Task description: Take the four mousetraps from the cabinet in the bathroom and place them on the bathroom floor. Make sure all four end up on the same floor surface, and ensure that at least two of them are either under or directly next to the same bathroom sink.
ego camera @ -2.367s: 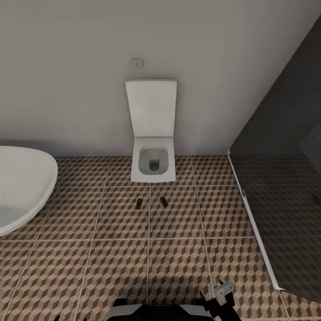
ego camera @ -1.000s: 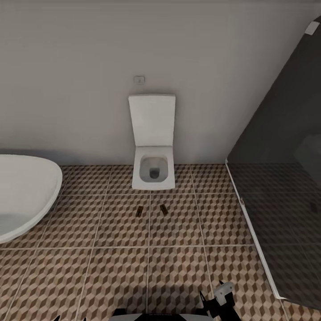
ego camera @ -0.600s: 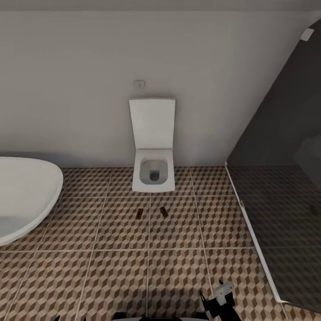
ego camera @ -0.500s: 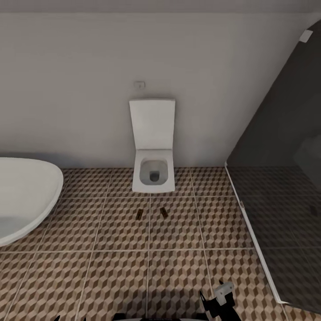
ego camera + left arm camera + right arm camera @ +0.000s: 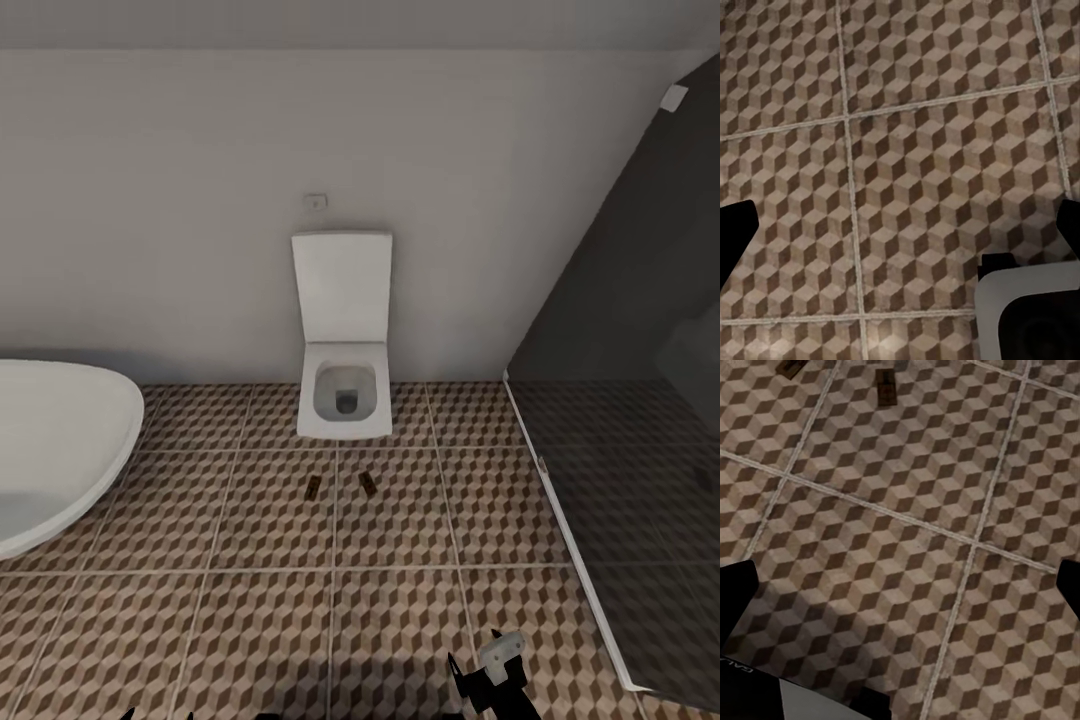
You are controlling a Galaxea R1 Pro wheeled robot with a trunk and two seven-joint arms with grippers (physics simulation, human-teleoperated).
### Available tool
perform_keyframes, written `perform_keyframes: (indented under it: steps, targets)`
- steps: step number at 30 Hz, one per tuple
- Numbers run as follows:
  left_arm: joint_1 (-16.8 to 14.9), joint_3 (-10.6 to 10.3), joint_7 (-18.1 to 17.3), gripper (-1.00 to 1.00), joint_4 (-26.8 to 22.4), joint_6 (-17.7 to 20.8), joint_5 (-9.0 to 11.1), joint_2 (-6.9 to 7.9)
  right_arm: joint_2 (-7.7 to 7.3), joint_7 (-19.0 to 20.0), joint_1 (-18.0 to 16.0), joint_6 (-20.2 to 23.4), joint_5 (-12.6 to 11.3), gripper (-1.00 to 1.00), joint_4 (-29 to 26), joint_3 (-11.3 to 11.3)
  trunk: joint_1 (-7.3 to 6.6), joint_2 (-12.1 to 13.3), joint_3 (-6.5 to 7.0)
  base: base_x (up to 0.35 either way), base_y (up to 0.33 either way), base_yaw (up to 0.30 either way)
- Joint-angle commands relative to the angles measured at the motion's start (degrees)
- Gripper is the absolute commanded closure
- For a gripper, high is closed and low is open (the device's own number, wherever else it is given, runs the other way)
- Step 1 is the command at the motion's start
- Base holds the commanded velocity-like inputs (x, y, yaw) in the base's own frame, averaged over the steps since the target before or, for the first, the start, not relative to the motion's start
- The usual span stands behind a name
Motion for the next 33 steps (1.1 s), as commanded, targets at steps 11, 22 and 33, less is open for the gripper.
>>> perform_keyframes:
  steps: [11,22,33]
  targets:
    - [-0.1,-0.5,0.3,-1.00,0.2,-0.3,0.1,-0.03,-0.01,-0.3,0.0,-0.1,-0.3,-1.00,0.0,0.5,0.03,-0.1,0.96,0.000,0.000,0.000]
    - [-0.1,-0.5,0.3,-1.00,0.2,-0.3,0.1,-0.02,0.32,-0.3,0.0,-0.1,-0.3,-1.00,0.0,0.5,0.03,-0.1,1.98,0.000,0.000,0.000]
    - [-0.1,-0.5,0.3,-1.00,0.2,-0.3,0.1,-0.02,0.35,-0.3,0.0,-0.1,-0.3,-1.00,0.0,0.5,0.03,-0.1,3.01,0.000,0.000,0.000]
